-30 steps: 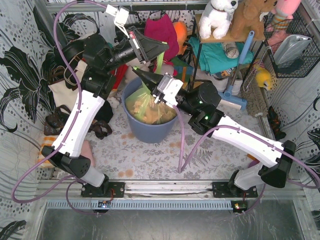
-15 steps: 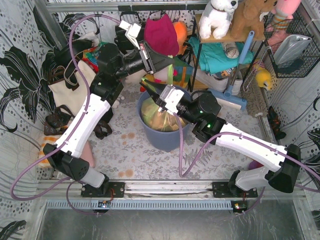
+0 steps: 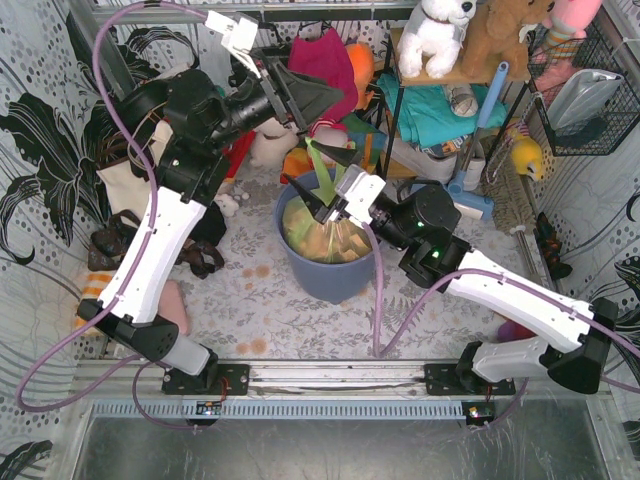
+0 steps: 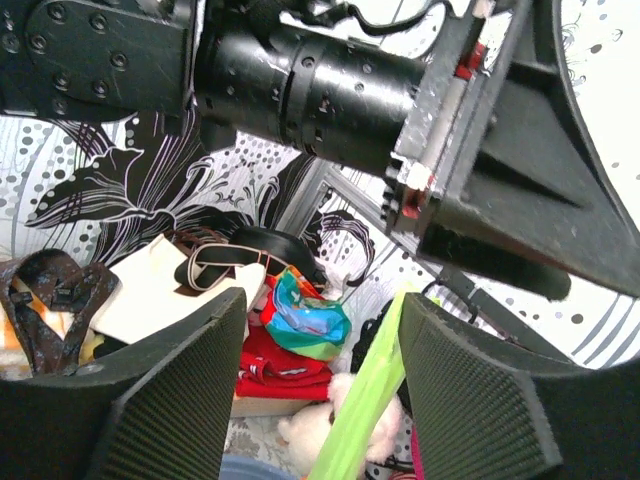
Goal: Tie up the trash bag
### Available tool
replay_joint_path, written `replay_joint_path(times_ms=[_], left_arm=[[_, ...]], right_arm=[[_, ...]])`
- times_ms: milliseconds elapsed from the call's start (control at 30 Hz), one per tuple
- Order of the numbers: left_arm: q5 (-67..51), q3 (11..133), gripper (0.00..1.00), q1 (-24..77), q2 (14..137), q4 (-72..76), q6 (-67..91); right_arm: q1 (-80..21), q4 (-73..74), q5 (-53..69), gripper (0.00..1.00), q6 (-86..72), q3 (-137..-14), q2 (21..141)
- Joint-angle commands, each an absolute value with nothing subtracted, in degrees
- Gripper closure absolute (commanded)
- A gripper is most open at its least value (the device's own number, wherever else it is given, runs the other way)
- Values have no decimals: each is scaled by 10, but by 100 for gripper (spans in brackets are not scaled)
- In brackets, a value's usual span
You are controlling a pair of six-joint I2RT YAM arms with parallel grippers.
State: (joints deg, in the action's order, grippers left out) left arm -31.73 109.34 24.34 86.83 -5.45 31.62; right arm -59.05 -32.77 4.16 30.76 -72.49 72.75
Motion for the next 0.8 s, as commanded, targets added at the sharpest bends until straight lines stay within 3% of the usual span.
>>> replay_joint_path(times_ms=[0,133,367,767], left_arm=[[-260,1102,27,231,851,-69,270],[-230,1067,27,215,828,-63,263],[-166,993,28,210,781,-63,226],[202,739,9,204,641,-6,165]], right_arm=[[-589,-325,42,33,308,-761,678],[-589,-262,67,26,299,-781,656],[-589,-149,77,32,286,-794,615],[-564,-159,-272,25,341,-677,590]])
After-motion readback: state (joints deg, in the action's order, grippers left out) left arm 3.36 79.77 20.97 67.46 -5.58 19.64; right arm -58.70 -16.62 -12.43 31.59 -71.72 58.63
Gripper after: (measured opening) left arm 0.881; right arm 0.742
